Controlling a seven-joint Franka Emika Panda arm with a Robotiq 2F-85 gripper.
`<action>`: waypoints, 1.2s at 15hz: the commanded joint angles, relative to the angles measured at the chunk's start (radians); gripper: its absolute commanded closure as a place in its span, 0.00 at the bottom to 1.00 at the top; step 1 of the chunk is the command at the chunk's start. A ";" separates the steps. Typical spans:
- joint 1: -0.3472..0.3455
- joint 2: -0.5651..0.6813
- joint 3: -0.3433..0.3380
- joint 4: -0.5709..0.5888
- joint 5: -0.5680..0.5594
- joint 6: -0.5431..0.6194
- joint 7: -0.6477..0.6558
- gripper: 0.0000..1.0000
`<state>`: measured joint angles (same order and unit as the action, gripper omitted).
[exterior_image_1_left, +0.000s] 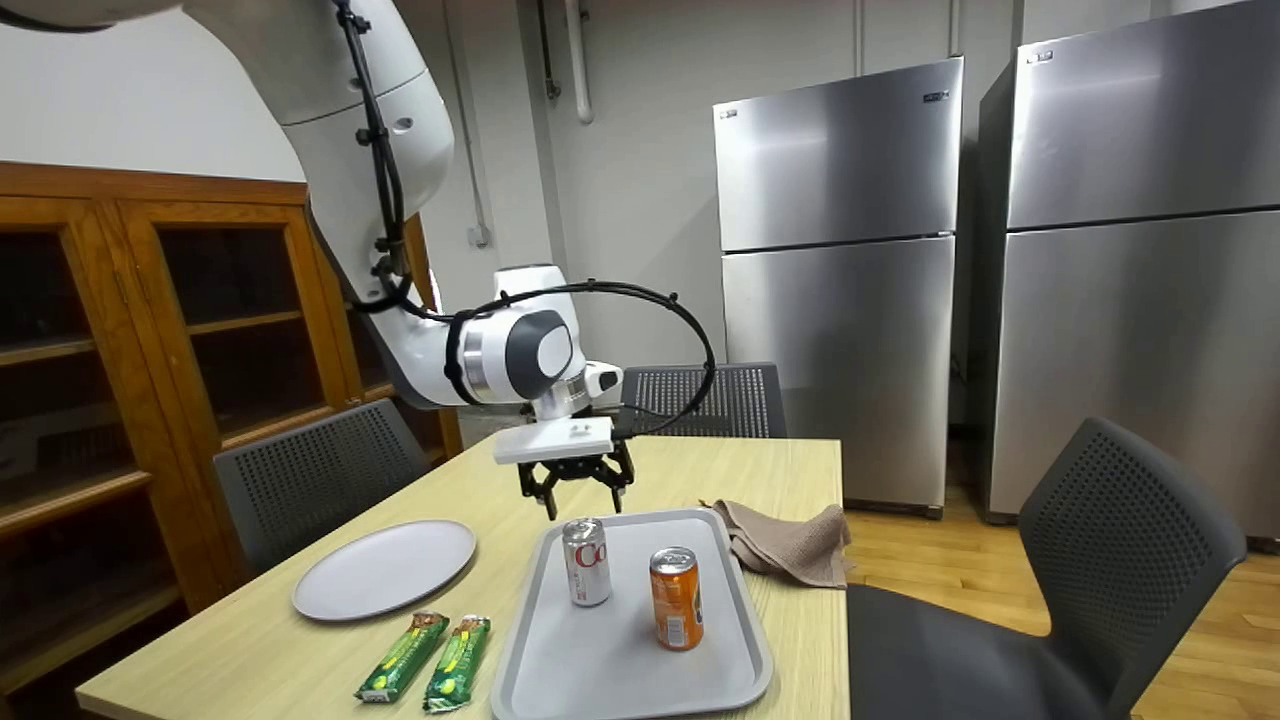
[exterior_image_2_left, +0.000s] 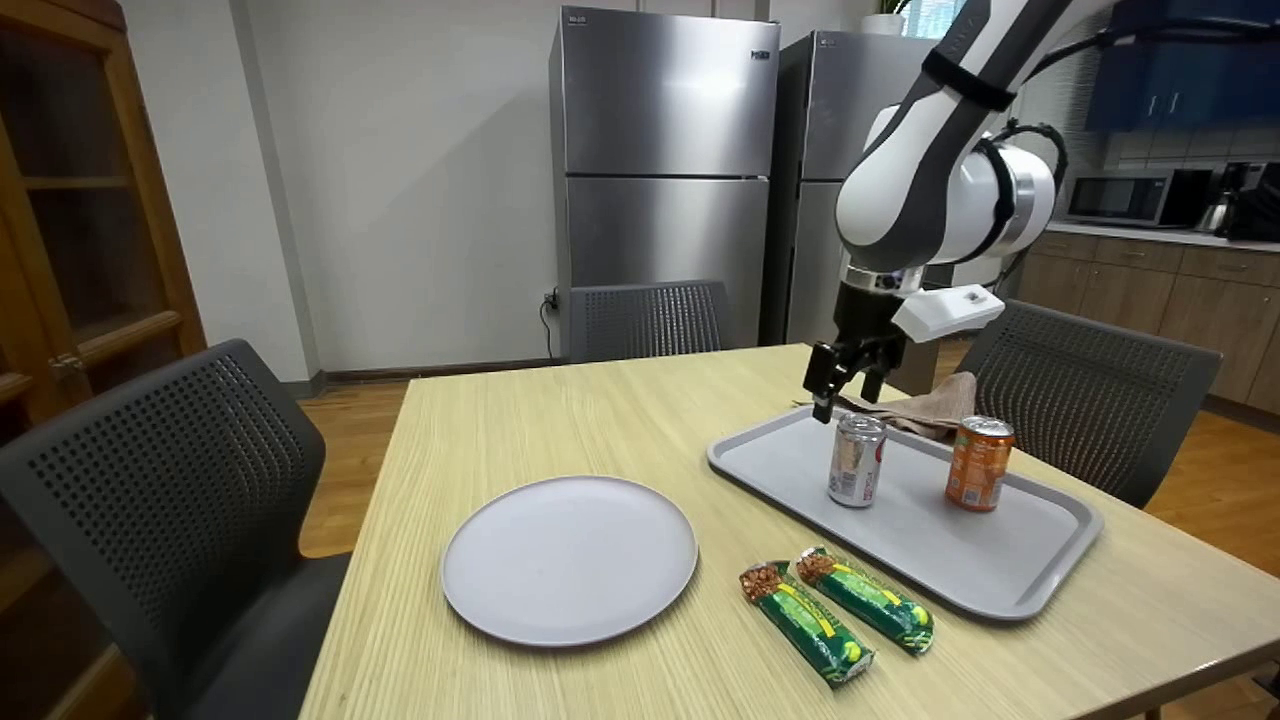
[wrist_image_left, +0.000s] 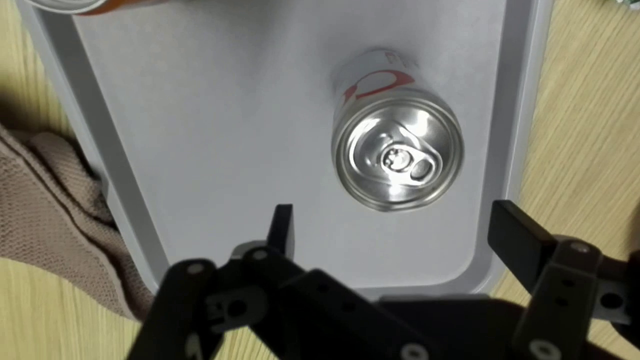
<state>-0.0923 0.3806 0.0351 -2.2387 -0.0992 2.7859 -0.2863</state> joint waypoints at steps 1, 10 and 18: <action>-0.004 -0.069 0.004 -0.011 0.001 -0.036 -0.017 0.00; -0.006 -0.211 0.024 -0.056 0.041 -0.052 -0.055 0.00; 0.013 -0.178 0.001 -0.038 0.018 -0.023 -0.017 0.00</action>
<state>-0.0917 0.2027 0.0468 -2.2775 -0.0847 2.7640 -0.3031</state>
